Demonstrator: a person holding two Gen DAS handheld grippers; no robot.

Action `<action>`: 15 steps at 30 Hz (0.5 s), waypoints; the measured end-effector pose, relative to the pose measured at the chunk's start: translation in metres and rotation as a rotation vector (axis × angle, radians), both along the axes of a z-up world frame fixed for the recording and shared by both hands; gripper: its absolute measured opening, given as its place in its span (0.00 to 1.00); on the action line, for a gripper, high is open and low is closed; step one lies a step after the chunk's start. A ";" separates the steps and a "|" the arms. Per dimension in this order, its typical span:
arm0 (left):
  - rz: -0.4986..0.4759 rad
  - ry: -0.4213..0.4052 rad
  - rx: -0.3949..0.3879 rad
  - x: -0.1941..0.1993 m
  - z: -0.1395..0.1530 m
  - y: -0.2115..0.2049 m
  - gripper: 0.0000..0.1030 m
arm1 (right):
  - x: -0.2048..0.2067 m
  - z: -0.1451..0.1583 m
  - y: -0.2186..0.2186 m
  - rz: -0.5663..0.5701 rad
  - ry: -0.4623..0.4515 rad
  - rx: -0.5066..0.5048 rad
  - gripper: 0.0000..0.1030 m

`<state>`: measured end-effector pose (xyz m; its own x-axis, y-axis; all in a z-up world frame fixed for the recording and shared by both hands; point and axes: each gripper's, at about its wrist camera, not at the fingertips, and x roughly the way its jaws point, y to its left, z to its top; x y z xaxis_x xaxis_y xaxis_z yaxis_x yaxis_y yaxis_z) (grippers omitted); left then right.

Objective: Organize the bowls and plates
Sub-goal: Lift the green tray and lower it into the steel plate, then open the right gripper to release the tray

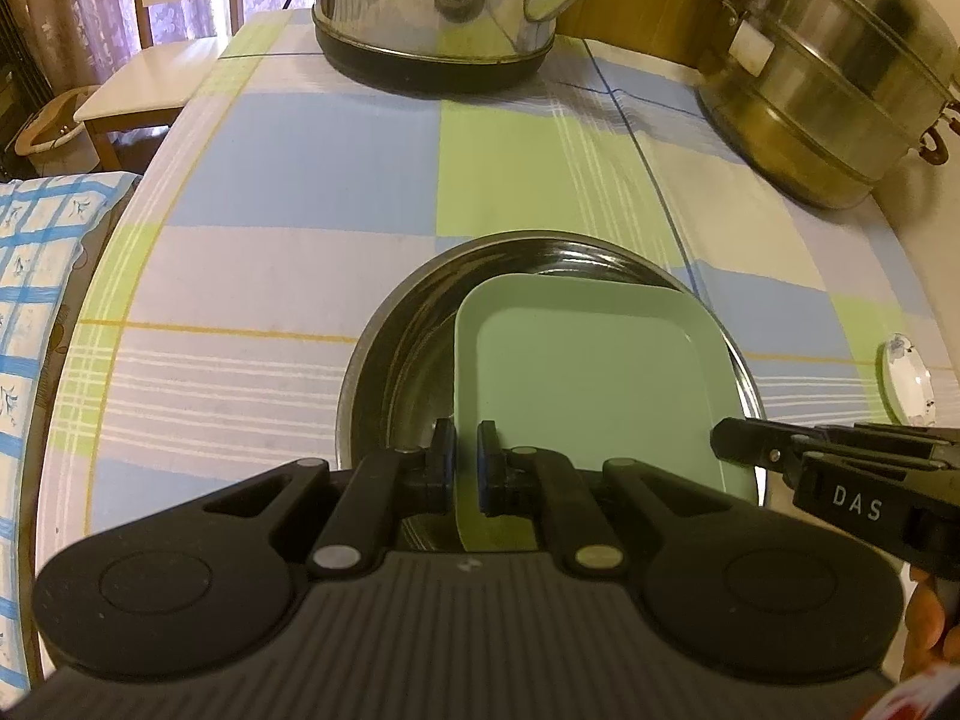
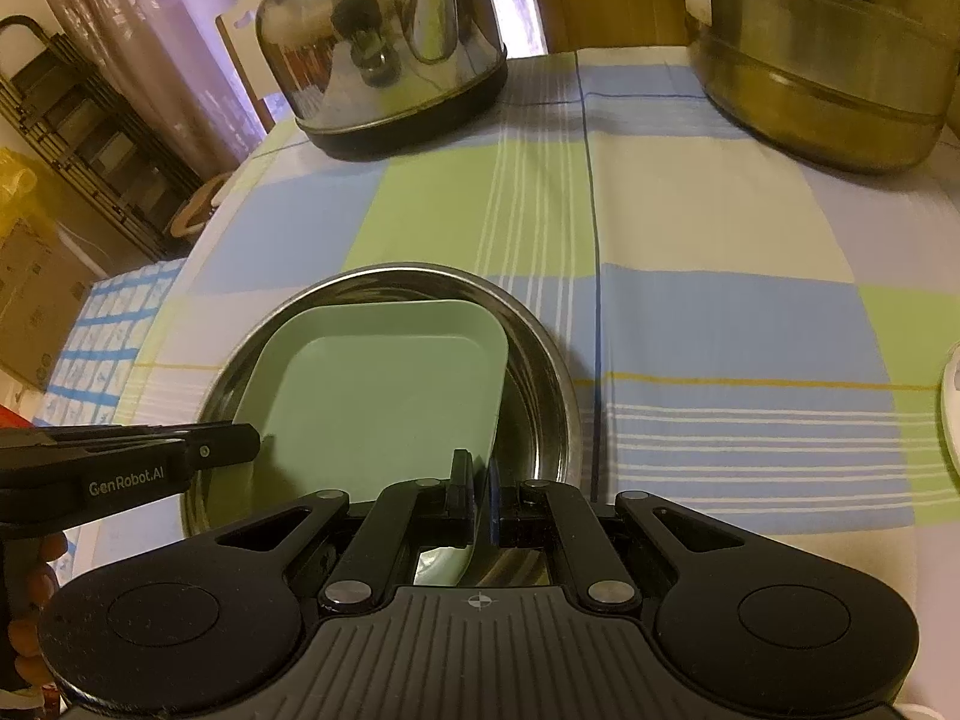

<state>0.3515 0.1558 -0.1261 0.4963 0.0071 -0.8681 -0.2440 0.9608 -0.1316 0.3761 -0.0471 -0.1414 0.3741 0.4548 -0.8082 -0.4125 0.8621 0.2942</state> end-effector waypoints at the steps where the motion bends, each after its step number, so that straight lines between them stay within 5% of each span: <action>1: 0.001 0.003 0.000 0.001 -0.001 0.001 0.06 | 0.001 -0.001 0.001 0.001 0.005 -0.001 0.05; 7: 0.001 0.018 -0.010 0.004 -0.008 0.003 0.08 | 0.001 -0.006 0.006 0.000 0.002 -0.010 0.05; 15: -0.009 -0.002 0.049 -0.001 0.002 -0.002 0.26 | 0.001 -0.003 0.006 0.004 0.024 0.008 0.08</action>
<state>0.3505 0.1537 -0.1239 0.4985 0.0452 -0.8657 -0.2355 0.9681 -0.0851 0.3768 -0.0409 -0.1447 0.3533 0.4627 -0.8130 -0.4086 0.8581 0.3108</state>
